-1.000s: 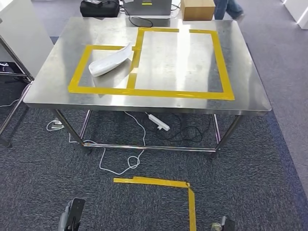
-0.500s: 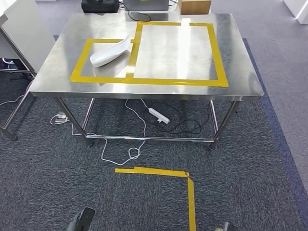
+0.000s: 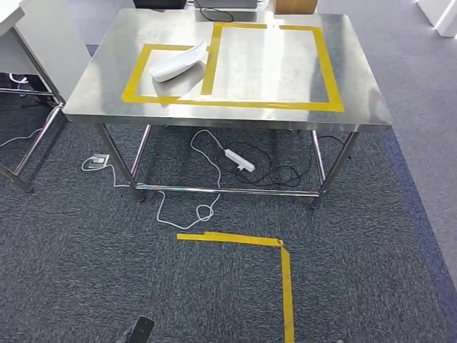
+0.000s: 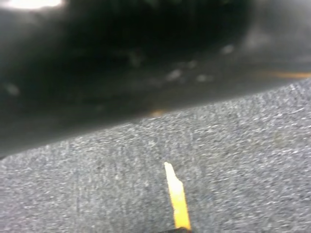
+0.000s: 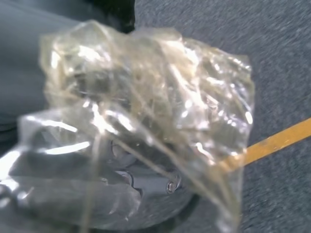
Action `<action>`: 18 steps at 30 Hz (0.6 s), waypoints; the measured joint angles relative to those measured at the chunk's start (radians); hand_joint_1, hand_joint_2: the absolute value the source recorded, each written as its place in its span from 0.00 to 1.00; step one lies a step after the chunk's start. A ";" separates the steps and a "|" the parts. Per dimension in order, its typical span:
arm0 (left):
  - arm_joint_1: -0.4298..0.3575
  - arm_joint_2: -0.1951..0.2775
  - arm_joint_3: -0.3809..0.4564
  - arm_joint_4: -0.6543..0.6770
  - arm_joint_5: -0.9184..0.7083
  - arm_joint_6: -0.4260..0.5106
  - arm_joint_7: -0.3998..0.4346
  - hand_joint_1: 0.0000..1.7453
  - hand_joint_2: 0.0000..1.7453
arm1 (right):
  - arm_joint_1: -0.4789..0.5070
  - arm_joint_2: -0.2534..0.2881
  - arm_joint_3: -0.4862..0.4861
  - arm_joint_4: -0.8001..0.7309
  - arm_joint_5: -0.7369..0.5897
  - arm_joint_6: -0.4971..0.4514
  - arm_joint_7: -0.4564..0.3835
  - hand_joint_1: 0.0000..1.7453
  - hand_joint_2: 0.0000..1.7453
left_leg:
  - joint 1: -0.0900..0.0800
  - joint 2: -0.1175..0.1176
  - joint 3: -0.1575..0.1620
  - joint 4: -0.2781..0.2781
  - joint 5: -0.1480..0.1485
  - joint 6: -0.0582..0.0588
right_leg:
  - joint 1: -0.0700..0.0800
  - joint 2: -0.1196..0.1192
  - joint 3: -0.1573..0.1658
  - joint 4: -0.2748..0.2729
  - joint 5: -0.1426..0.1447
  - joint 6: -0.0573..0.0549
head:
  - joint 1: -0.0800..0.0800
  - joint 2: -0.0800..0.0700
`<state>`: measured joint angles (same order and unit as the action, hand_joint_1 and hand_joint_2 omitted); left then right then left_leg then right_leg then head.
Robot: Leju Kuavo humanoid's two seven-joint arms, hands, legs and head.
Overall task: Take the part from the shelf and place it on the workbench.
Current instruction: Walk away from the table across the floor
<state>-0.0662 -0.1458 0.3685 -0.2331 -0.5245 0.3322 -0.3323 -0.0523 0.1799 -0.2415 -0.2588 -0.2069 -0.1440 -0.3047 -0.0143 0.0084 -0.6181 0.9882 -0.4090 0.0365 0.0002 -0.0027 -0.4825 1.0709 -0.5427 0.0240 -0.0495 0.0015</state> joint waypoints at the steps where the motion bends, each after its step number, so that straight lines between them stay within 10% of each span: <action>1: 0.000 -0.002 -0.002 0.000 -0.001 0.000 0.000 0.00 0.00 | -0.001 -0.001 0.000 0.000 0.001 0.000 0.000 0.00 0.00 | -0.001 0.000 -0.006 0.000 0.012 -0.004 | 0.004 0.001 0.046 -0.070 -0.012 -0.006 | -0.001 0.000; 5: 0.004 -0.006 -0.009 0.001 -0.008 -0.001 0.000 0.00 0.00 | 0.002 -0.001 0.000 0.002 0.005 -0.003 0.000 0.00 0.00 | 0.004 -0.001 -0.018 0.003 0.029 -0.027 | 0.007 -0.001 0.064 -0.140 -0.008 -0.025 | 0.001 0.000; 9: 0.010 -0.006 -0.010 0.002 -0.012 0.000 0.000 0.00 0.00 | 0.005 -0.001 -0.002 0.003 0.008 -0.004 0.000 0.00 0.00 | 0.014 -0.004 -0.055 0.184 -0.160 -0.052 | 0.005 -0.008 0.008 -0.135 0.043 -0.043 | -0.006 0.000; 12: 0.009 -0.006 -0.010 0.002 -0.015 0.000 0.000 0.00 0.00 | 0.005 -0.002 -0.002 0.003 0.010 -0.003 0.000 0.00 0.00 | 0.018 -0.004 -0.036 0.289 -0.150 -0.060 | 0.005 -0.011 -0.054 -0.111 0.079 -0.039 | -0.007 0.000; 14: 0.008 -0.006 -0.010 0.002 -0.017 0.000 0.000 0.00 0.00 | 0.004 -0.002 -0.002 0.003 0.013 -0.002 0.001 0.00 0.00 | 0.020 -0.005 0.047 0.203 -0.103 -0.058 | 0.004 -0.012 -0.097 -0.090 0.098 -0.032 | -0.007 0.000; 16: 0.006 -0.006 -0.011 0.002 -0.019 0.000 0.000 0.00 0.00 | 0.003 -0.002 -0.002 0.003 0.015 -0.002 0.001 0.00 0.00 | 0.018 -0.006 0.146 0.060 -0.120 -0.047 | 0.006 -0.011 -0.126 -0.074 0.115 -0.023 | -0.007 0.000; 18: 0.004 -0.006 -0.011 0.002 -0.019 0.000 0.000 0.00 0.00 | 0.002 -0.002 -0.003 0.003 0.016 -0.002 0.002 0.00 0.00 | 0.012 -0.006 0.180 -0.009 -0.139 -0.032 | 0.005 -0.012 -0.137 -0.070 0.135 -0.013 | -0.007 0.000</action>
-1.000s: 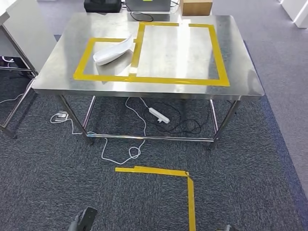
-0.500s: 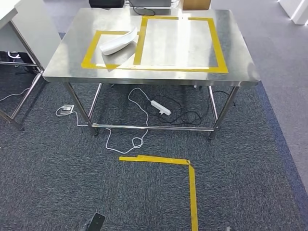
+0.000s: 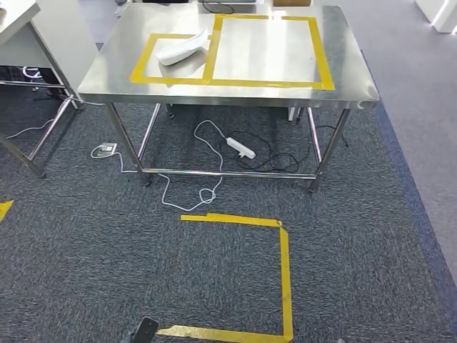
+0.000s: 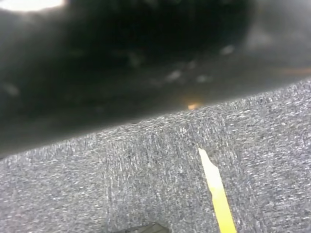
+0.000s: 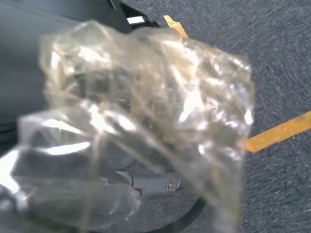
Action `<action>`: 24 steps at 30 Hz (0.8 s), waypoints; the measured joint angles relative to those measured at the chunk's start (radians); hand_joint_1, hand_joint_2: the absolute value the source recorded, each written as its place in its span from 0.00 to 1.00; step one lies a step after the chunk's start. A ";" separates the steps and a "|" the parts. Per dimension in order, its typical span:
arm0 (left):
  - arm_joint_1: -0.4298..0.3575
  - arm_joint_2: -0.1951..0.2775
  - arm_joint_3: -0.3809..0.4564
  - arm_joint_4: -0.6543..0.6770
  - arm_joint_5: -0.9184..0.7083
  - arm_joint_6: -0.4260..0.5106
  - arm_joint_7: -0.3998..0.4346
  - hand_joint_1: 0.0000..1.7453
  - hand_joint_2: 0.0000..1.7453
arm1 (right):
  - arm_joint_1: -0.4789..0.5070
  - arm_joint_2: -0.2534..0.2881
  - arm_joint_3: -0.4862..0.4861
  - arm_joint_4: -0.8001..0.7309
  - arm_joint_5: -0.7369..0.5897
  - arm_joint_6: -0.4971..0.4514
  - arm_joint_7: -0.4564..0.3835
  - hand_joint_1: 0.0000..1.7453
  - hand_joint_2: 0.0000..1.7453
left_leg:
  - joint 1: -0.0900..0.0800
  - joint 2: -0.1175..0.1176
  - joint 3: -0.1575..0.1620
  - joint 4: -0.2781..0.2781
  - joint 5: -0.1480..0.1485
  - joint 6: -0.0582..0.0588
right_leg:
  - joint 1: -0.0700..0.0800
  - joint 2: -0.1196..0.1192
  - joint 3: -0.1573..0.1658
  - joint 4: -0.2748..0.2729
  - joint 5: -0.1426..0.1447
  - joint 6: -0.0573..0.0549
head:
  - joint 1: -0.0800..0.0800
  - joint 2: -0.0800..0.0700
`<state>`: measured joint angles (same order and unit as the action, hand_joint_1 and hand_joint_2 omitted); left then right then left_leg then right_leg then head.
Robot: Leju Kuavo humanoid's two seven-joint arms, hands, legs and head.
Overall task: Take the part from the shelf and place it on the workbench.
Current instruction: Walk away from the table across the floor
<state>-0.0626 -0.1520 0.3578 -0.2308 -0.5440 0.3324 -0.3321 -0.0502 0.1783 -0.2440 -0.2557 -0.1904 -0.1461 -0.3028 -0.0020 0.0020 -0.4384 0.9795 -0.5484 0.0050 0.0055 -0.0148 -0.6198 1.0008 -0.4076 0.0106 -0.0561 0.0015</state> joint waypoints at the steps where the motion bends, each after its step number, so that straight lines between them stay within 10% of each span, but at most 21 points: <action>1: 0.000 0.000 0.000 0.000 0.000 0.000 0.000 0.00 0.00 | 0.001 0.000 0.000 0.000 0.000 0.000 0.000 0.00 0.00 | -0.001 0.001 -0.008 -0.002 0.008 0.009 | -0.001 0.000 -0.003 -0.002 0.010 0.005 | 0.000 0.000; 3: 0.000 0.000 0.000 0.001 0.000 0.000 0.000 0.00 0.00 | 0.002 0.000 0.000 0.001 0.001 0.000 0.001 0.00 0.00 | 0.001 0.006 -0.032 -0.005 0.034 0.026 | -0.005 0.005 -0.018 0.017 -0.022 0.017 | 0.000 0.000; 7: 0.000 -0.001 0.000 0.001 -0.002 -0.001 -0.001 0.00 0.00 | 0.002 0.000 0.000 0.001 0.002 0.000 0.001 0.00 0.00 | 0.002 0.010 -0.108 -0.006 0.096 0.038 | -0.009 0.011 -0.073 0.237 -0.210 0.035 | 0.007 0.000; 9: -0.001 -0.001 0.000 0.001 -0.003 -0.001 -0.001 0.00 0.00 | 0.001 0.000 0.000 0.001 0.002 0.000 0.001 0.00 0.00 | 0.003 0.012 -0.150 -0.003 0.128 0.034 | -0.011 0.011 -0.051 0.297 -0.188 0.039 | 0.007 0.000; 11: -0.001 -0.001 0.000 0.001 -0.003 -0.001 -0.001 0.00 0.00 | 0.000 0.000 0.000 0.001 0.002 -0.001 0.001 0.00 0.00 | 0.003 0.013 -0.186 -0.001 0.158 0.027 | -0.014 0.012 0.039 0.223 -0.130 0.039 | 0.007 0.000; 14: -0.005 -0.001 0.000 0.000 -0.003 -0.001 -0.002 0.00 0.00 | -0.007 -0.001 0.000 0.001 0.003 -0.001 0.000 0.00 0.00 | 0.000 0.012 -0.217 0.006 0.197 0.011 | -0.015 0.015 0.216 -0.016 -0.163 0.028 | 0.007 0.000; 17: -0.003 0.000 0.000 0.001 -0.004 -0.001 -0.002 0.00 0.00 | -0.005 -0.001 0.000 0.001 0.004 0.000 0.000 0.00 0.00 | 0.004 0.011 -0.233 0.000 0.227 -0.009 | -0.009 0.014 0.220 -0.065 -0.168 0.000 | 0.007 0.000; 22: 0.004 0.000 0.000 0.002 -0.009 -0.009 -0.004 0.00 0.00 | 0.001 -0.001 -0.002 0.002 0.004 0.000 -0.001 0.00 0.00 | 0.010 0.007 -0.268 0.222 0.002 -0.030 | -0.005 0.004 0.143 -0.060 -0.102 -0.031 | -0.001 0.000; 24: 0.004 0.000 0.000 0.002 -0.011 -0.014 -0.005 0.00 0.00 | 0.001 -0.002 -0.003 0.002 0.005 0.000 -0.002 0.00 0.00 | 0.010 0.007 -0.255 0.303 0.008 -0.029 | 0.000 0.001 0.110 -0.055 -0.079 -0.032 | -0.001 0.000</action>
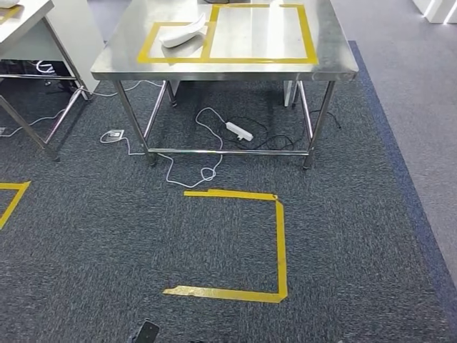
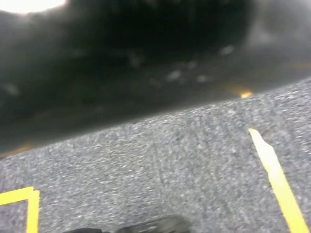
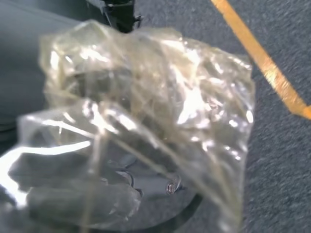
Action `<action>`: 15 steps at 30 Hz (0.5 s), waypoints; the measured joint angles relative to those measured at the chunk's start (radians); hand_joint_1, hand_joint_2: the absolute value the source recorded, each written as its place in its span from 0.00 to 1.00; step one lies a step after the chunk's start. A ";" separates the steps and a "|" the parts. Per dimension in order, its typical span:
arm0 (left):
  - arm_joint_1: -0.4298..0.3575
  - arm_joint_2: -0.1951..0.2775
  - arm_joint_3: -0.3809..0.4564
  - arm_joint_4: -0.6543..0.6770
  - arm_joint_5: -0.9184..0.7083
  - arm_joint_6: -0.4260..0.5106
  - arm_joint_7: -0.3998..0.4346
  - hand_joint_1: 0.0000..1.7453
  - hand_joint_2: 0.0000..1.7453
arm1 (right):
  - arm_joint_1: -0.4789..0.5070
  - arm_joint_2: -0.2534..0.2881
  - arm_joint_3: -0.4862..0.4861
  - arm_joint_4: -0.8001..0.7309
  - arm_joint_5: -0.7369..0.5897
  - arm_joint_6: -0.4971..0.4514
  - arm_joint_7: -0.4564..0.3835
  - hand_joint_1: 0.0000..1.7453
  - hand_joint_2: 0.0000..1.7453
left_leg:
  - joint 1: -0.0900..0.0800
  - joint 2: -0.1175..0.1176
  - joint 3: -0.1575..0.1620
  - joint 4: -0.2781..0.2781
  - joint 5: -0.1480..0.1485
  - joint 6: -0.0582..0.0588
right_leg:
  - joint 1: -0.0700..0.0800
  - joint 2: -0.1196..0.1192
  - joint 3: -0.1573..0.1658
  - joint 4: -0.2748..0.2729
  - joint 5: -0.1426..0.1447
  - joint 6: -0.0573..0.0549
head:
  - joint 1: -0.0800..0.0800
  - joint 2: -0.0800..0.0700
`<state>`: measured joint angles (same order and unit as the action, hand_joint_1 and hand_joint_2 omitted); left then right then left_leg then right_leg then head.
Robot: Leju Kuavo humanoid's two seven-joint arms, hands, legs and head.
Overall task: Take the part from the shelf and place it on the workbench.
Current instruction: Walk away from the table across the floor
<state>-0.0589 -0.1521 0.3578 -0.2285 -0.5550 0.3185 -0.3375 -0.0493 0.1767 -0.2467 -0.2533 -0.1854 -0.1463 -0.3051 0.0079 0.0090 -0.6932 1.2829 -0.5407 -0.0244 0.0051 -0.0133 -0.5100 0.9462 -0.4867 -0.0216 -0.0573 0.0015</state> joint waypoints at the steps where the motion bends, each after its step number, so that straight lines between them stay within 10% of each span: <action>1: 0.000 0.000 0.000 0.000 0.000 -0.002 -0.002 0.00 0.00 | 0.000 0.000 -0.001 0.000 0.001 0.000 0.000 0.00 0.00 | -0.001 0.001 0.024 -0.003 0.033 0.004 | 0.002 -0.004 -0.016 0.005 0.011 0.000 | 0.000 0.000; 3: -0.001 0.000 0.000 0.000 -0.002 -0.004 -0.008 0.00 0.00 | 0.002 0.000 -0.001 0.000 0.002 0.001 -0.002 0.00 0.00 | -0.007 0.021 0.118 -0.106 0.071 0.018 | 0.007 -0.013 -0.043 0.015 0.028 0.003 | 0.000 0.000; 6: -0.012 0.000 0.000 0.000 -0.004 0.000 -0.015 0.00 0.00 | 0.006 0.000 -0.002 0.000 0.006 0.002 -0.004 0.00 0.00 | -0.021 0.056 0.244 -0.301 0.021 0.043 | 0.011 -0.038 -0.059 0.027 0.042 0.015 | 0.000 0.000; 9: -0.012 -0.001 0.000 0.000 -0.004 0.002 -0.016 0.00 0.00 | 0.005 -0.001 -0.002 0.000 0.008 0.002 -0.006 0.00 0.00 | -0.017 0.034 0.237 -0.337 0.020 0.060 | 0.011 -0.045 -0.078 0.047 0.037 0.034 | 0.001 0.000; 13: -0.005 -0.003 0.000 0.000 -0.004 0.002 -0.016 0.00 0.00 | 0.009 -0.002 -0.002 0.000 0.008 0.001 -0.006 0.00 0.00 | -0.015 0.002 0.201 -0.337 0.055 0.073 | 0.003 0.009 -0.165 0.270 -0.103 0.056 | 0.007 0.000; 15: -0.002 -0.003 0.000 0.000 -0.004 0.002 -0.016 0.00 0.00 | 0.011 -0.003 -0.002 0.000 0.008 0.001 -0.006 0.00 0.00 | -0.015 -0.015 0.185 -0.334 0.068 0.070 | 0.000 0.011 -0.173 0.327 -0.124 0.059 | 0.007 0.000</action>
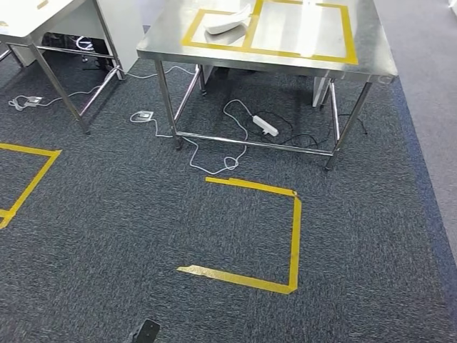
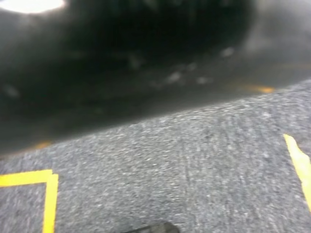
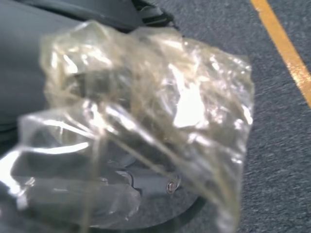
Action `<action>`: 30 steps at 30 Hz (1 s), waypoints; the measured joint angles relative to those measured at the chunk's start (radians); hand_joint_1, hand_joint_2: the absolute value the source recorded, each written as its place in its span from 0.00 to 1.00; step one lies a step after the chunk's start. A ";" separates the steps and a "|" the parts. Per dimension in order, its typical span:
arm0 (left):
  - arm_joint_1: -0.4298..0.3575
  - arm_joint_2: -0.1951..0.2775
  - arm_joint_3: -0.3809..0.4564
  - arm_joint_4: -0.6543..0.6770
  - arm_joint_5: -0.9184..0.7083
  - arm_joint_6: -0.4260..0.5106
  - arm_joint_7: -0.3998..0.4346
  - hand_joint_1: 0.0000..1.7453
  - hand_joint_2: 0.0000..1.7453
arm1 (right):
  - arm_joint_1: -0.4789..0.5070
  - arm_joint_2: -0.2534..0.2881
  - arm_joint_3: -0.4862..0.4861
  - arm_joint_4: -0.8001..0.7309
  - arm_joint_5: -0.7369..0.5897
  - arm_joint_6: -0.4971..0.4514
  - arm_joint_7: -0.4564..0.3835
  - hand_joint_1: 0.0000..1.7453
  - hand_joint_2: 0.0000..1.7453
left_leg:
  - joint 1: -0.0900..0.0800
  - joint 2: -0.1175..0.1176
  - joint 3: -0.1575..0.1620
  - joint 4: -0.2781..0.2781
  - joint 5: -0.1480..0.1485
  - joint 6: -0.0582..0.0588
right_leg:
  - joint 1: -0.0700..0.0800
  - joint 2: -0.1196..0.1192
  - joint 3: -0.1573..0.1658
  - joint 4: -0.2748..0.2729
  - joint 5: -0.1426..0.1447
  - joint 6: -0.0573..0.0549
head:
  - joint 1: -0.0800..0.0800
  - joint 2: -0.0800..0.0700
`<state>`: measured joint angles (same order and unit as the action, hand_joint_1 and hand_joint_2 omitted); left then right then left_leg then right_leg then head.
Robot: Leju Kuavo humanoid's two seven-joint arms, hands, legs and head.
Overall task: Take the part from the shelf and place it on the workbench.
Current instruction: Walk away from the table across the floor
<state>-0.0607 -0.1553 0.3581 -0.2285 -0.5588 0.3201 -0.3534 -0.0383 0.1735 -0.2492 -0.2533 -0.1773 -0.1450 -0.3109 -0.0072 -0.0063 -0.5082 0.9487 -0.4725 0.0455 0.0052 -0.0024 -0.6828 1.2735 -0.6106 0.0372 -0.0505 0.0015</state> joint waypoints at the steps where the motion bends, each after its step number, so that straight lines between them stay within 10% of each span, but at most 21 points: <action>1: 0.001 0.000 0.000 0.000 0.000 0.000 0.000 0.00 0.00 | 0.001 0.000 0.000 0.000 0.000 0.000 0.000 0.00 0.00 | 0.000 -0.009 -0.006 0.002 0.005 -0.002 | -0.002 0.001 0.027 -0.033 0.018 0.000 | 0.000 0.000; 4: 0.001 -0.002 0.000 0.000 -0.004 0.003 0.000 0.00 0.00 | 0.002 -0.002 -0.001 0.000 0.002 -0.002 -0.001 0.00 0.00 | -0.001 -0.037 -0.021 0.015 0.012 -0.012 | -0.012 0.054 0.159 -0.244 0.088 -0.004 | -0.001 0.000; 6: -0.002 -0.003 0.000 0.000 -0.006 0.009 0.000 0.00 0.00 | 0.003 -0.002 -0.002 0.000 0.004 -0.002 -0.002 0.00 0.00 | -0.002 -0.054 -0.034 0.023 0.017 -0.023 | -0.014 0.083 0.194 -0.303 0.094 -0.015 | -0.001 0.000; 10: 0.001 -0.003 0.000 0.000 -0.007 0.017 0.000 0.00 0.00 | 0.005 -0.001 -0.006 0.000 0.006 -0.002 -0.003 0.00 0.00 | 0.002 -0.056 -0.062 0.057 0.003 -0.048 | -0.016 0.040 0.191 -0.307 0.106 -0.041 | -0.005 0.000; 15: 0.005 -0.003 0.000 0.000 -0.004 0.024 0.000 0.00 0.00 | 0.009 -0.002 -0.010 0.000 0.013 -0.001 -0.004 0.00 0.00 | 0.010 -0.003 -0.174 0.319 -0.124 -0.069 | -0.012 -0.031 0.179 -0.307 0.110 -0.051 | -0.013 0.000; 20: 0.013 -0.003 0.002 0.000 0.002 0.032 -0.003 0.00 0.00 | 0.008 -0.002 -0.013 0.000 0.023 -0.001 -0.006 0.00 0.00 | -0.001 0.075 -0.029 0.056 -0.009 -0.044 | 0.000 -0.085 0.181 -0.303 0.106 -0.045 | -0.012 0.000; 23: 0.014 -0.003 0.002 0.000 0.004 0.035 -0.004 0.00 0.00 | 0.007 -0.002 -0.013 0.000 0.025 -0.001 -0.007 0.00 0.00 | -0.006 0.073 -0.024 0.028 -0.007 -0.027 | 0.004 -0.113 0.181 -0.302 0.103 -0.031 | -0.011 0.000; 26: 0.021 -0.003 0.005 0.000 0.011 0.039 -0.005 0.00 0.00 | 0.008 -0.003 -0.013 0.000 0.032 0.001 -0.010 0.00 0.00 | 0.001 0.042 -0.025 0.019 0.004 -0.009 | -0.003 -0.055 0.153 -0.242 0.057 -0.012 | -0.005 0.000; 30: 0.025 -0.003 0.016 0.001 0.022 0.038 -0.011 0.00 0.00 | 0.020 -0.009 -0.013 0.001 0.047 0.006 -0.016 0.00 0.00 | 0.000 -0.007 -0.033 0.019 0.011 -0.001 | -0.008 -0.001 0.036 -0.003 -0.037 -0.003 | 0.002 0.000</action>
<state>-0.0354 -0.1582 0.3744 -0.2276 -0.5372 0.3577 -0.3643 -0.0183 0.1642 -0.2625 -0.2521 -0.1306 -0.1385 -0.3269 -0.0068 -0.0135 -0.5413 0.9676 -0.4619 0.0446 -0.0031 -0.0034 -0.6465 1.2704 -0.6481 0.0338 -0.0487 0.0015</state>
